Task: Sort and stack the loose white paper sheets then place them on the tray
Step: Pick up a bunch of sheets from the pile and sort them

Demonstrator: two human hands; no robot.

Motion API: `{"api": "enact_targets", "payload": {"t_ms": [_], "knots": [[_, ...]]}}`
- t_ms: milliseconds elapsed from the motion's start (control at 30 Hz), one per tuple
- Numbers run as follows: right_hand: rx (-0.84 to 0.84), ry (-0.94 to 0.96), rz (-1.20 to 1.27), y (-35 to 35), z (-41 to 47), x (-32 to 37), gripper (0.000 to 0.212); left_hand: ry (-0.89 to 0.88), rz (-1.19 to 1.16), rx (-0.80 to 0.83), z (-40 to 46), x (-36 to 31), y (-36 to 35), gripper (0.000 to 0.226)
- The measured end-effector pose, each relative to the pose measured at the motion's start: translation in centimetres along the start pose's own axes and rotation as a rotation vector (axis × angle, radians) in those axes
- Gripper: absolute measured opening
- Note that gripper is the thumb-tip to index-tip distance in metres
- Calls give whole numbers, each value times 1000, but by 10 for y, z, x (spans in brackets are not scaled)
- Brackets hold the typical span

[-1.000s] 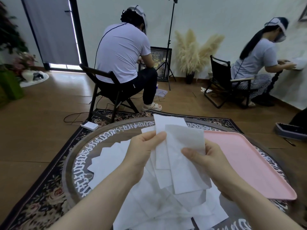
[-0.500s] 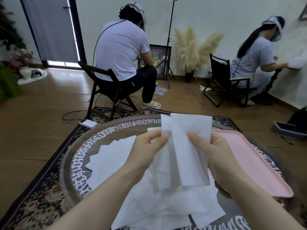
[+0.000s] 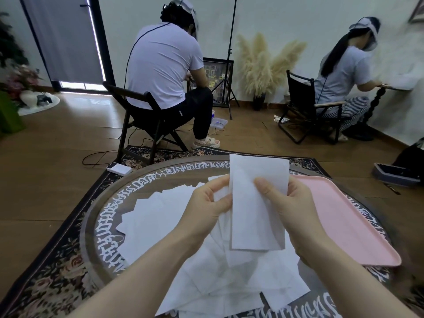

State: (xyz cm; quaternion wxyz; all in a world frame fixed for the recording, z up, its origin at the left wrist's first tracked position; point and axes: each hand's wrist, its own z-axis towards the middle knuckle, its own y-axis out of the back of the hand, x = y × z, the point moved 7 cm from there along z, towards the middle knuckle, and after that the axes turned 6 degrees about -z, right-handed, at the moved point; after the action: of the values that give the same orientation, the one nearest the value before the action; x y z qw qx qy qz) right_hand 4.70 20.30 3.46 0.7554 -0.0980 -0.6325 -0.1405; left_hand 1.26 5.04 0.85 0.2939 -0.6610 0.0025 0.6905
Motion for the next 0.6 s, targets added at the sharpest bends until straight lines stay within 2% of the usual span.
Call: {"api": "enact_targets", "payload": {"t_ms": [600], "knots": [[-74,30,-2,1,-1,0,3,37,-68,29,-4,-1,-6,28]]}}
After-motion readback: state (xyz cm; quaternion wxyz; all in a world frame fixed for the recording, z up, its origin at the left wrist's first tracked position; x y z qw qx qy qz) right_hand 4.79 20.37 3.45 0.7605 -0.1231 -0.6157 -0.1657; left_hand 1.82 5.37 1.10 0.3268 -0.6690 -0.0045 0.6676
